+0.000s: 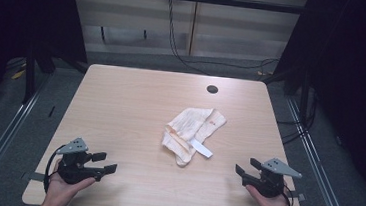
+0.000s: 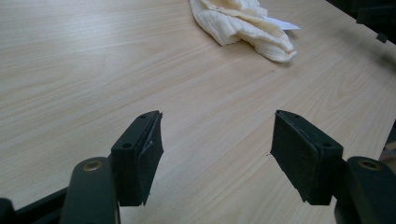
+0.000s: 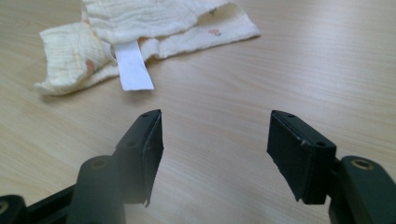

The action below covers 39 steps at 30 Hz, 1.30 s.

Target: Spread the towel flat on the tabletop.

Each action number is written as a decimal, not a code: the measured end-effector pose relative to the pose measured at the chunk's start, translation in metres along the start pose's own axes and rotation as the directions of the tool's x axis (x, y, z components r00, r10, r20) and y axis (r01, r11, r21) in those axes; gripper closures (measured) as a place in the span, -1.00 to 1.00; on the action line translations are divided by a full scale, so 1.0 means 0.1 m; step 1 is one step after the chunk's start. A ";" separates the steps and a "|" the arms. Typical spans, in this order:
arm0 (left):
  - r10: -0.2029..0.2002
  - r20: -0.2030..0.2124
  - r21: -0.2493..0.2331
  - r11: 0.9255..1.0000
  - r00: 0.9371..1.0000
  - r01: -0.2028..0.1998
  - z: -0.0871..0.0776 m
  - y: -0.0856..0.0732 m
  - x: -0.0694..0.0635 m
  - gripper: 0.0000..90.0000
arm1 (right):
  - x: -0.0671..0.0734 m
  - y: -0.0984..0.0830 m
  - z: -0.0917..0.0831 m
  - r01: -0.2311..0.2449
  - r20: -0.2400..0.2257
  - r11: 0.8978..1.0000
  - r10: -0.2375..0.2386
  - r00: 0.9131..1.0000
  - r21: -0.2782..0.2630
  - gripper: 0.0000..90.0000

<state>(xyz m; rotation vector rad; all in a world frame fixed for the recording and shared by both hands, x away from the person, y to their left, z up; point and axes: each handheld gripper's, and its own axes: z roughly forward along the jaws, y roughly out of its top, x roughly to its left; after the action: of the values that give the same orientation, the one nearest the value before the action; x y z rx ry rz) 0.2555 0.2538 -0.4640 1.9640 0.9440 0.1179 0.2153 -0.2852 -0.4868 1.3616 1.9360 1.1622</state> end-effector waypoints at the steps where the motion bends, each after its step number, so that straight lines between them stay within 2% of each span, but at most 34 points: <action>1: 0.000 0.000 0.000 1.000 1.000 0.000 0.00 0.00 0.00 -0.26 | 0.00 0.00 0.00 0.000 0.000 1.000 0.000 1.000 0.000 -0.21; 2: -0.004 0.004 0.000 1.000 1.000 0.004 0.02 0.01 0.00 -0.26 | 0.01 0.01 0.00 -0.004 -0.028 1.000 0.004 1.000 -0.012 -0.21; 5: -0.001 0.001 0.003 1.000 1.000 0.001 0.02 0.01 0.00 -0.26 | 0.03 0.00 0.01 -0.010 -0.034 1.000 0.009 0.999 -0.014 -0.24; 8: -0.006 0.002 0.006 1.000 1.000 0.006 0.04 0.02 0.00 -0.25 | 0.04 0.01 0.03 -0.032 -0.062 0.999 0.031 0.998 -0.014 -0.25; 10: 0.007 0.007 0.022 1.000 1.000 -0.007 0.06 0.01 -0.01 -0.25 | 0.05 0.03 0.05 -0.052 -0.086 0.998 0.051 0.995 -0.016 -0.25; 11: 0.007 0.007 0.022 1.000 1.000 -0.007 0.06 0.01 -0.01 -0.24 | 0.05 0.03 0.05 -0.052 -0.086 0.998 0.051 0.995 -0.016 -0.25; 12: 0.021 0.016 0.025 0.999 1.000 -0.021 0.07 0.01 -0.02 -0.22 | 0.09 0.06 0.06 -0.044 -0.119 0.999 0.041 0.992 -0.024 -0.24; 14: 0.022 0.015 0.019 1.000 1.000 -0.022 0.07 0.01 -0.03 -0.22 | 0.11 0.07 0.07 -0.039 -0.131 0.999 0.036 0.991 -0.023 -0.23; 15: 0.022 0.014 0.018 1.000 1.000 -0.022 0.06 0.01 -0.03 -0.22 | 0.13 0.08 0.07 -0.033 -0.156 0.999 0.031 0.987 -0.013 -0.22; 17: 0.028 0.015 0.016 0.999 0.999 -0.029 0.05 0.01 -0.03 -0.20 | 0.16 0.10 0.08 -0.035 -0.178 0.999 0.041 0.983 0.037 -0.22; 18: 0.029 0.018 0.008 1.000 0.999 -0.029 0.04 0.01 -0.03 -0.20 | 0.17 0.12 0.08 -0.043 -0.210 0.997 0.057 0.976 0.067 -0.20; 24: 0.032 0.020 -0.006 0.999 0.999 -0.031 0.02 0.00 -0.03 -0.25 | 0.21 0.19 0.07 -0.024 -0.194 0.997 0.037 0.980 0.069 -0.20; 27: 0.019 0.024 -0.012 1.000 1.000 -0.019 0.02 0.01 -0.03 -0.32 | 0.22 0.23 0.08 -0.015 -0.219 0.997 0.030 0.975 0.071 -0.23; 28: 0.019 0.018 -0.012 1.000 1.000 -0.019 0.02 0.01 -0.03 -0.35 | 0.22 0.27 0.10 -0.008 -0.246 0.997 0.025 0.969 0.071 -0.26; 31: 0.015 0.007 -0.008 1.000 1.000 -0.015 0.02 0.01 -0.03 -0.40 | 0.23 0.30 0.13 -0.002 -0.261 0.997 0.022 0.965 0.079 -0.28; 32: 0.013 0.005 -0.010 1.000 1.000 -0.013 0.03 0.01 -0.02 -0.40 | 0.25 0.34 0.17 0.006 -0.277 0.997 0.016 0.961 0.077 -0.28; 35: 0.018 0.005 -0.003 1.000 1.000 -0.018 0.03 0.02 -0.02 -0.39 | 0.27 0.39 0.21 0.021 -0.282 0.997 0.002 0.960 0.078 -0.23; 36: 0.029 -0.001 0.003 1.000 1.000 -0.029 0.04 0.02 -0.03 -0.39 | 0.29 0.42 0.27 0.030 -0.313 0.996 -0.003 0.950 0.081 -0.22; 39: 0.033 0.001 0.002 0.999 0.999 -0.033 0.04 0.02 -0.04 -0.38 | 0.32 0.43 0.34 0.047 -0.317 0.994 -0.015 0.948 0.094 -0.23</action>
<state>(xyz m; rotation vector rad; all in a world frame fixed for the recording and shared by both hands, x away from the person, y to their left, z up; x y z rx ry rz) 0.2557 0.2478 -0.4635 1.9817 0.9114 0.1349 0.2508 -0.2378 -0.4650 1.2490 2.2575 1.3517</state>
